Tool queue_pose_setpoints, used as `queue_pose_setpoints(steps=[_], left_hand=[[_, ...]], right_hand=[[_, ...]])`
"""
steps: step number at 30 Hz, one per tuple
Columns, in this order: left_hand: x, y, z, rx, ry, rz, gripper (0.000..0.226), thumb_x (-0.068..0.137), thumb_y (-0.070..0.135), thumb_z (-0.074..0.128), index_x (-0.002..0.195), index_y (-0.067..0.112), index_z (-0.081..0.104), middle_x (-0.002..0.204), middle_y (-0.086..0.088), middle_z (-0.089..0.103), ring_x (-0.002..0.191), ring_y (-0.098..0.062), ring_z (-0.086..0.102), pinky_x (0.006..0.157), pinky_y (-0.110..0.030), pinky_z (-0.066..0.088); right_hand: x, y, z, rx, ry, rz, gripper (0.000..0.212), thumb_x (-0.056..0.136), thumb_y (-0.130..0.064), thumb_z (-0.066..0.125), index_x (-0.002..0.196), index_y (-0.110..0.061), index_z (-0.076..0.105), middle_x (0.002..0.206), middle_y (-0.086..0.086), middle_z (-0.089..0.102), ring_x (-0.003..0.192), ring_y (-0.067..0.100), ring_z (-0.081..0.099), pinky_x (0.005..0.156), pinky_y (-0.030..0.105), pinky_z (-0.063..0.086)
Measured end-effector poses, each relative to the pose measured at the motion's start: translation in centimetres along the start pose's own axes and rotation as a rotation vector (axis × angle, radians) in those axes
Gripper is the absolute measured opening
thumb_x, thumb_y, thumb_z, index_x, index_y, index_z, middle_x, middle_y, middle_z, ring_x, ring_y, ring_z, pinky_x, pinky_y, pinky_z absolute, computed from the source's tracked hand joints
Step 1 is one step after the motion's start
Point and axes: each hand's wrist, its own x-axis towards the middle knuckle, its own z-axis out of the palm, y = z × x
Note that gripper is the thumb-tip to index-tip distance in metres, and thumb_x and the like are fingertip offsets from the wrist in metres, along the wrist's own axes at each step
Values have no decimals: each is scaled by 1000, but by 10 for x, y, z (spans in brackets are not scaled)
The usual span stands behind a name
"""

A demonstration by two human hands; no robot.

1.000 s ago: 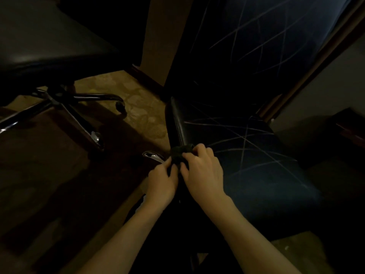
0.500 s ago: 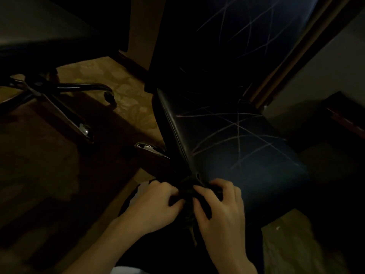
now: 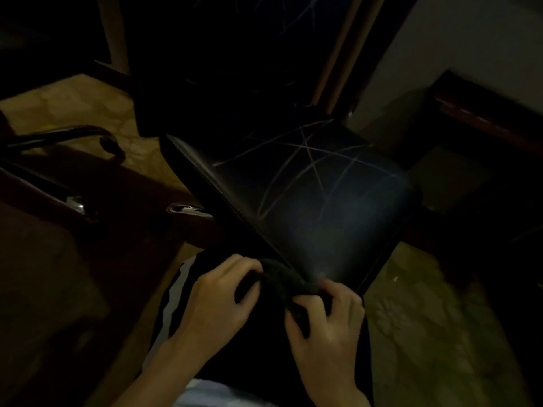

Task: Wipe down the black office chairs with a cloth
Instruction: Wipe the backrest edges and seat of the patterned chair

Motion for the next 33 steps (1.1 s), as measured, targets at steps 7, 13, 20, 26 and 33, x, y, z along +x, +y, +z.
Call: queue_pose_setpoints(steps=[7,13,20,26,33], left_hand=[[44,-23,-12,80,148,-30,25,80,-3,71,98,12,64,97,10,59,89,2,54,83,-4,39],[21,-37,8,58,175,-63,25,85,4,65,107,14,57,99,5,59,91,-8,58,79,-17,46],[7,-12,20,-88,116,-141,28,84,3,67,104,19,55,96,18,55,92,11,52,81,-2,37],[41,-36,-1,-101,285,-215,39,82,-4,66,107,23,53,102,8,57,95,-9,57,83,-28,48],[39,-57,4,4,279,-106,28,83,-7,64,108,3,59,104,-4,54,95,-12,52,84,-16,43]], right_hand=[[54,-33,30,-148,-53,-18,15,74,-14,79,78,-15,64,115,16,62,116,32,48,100,50,39],[46,-24,24,-160,-122,-12,18,71,-13,79,79,-17,63,115,14,62,117,32,50,106,52,35],[30,-9,16,-143,-102,-18,11,74,-16,73,82,-15,66,111,14,62,112,31,48,108,48,32],[72,-38,50,-138,-93,-61,13,74,-13,74,85,-13,67,106,13,62,107,31,48,105,46,33],[66,-41,56,-180,-62,-39,8,77,-12,73,82,-13,66,100,11,61,102,29,49,103,43,35]])
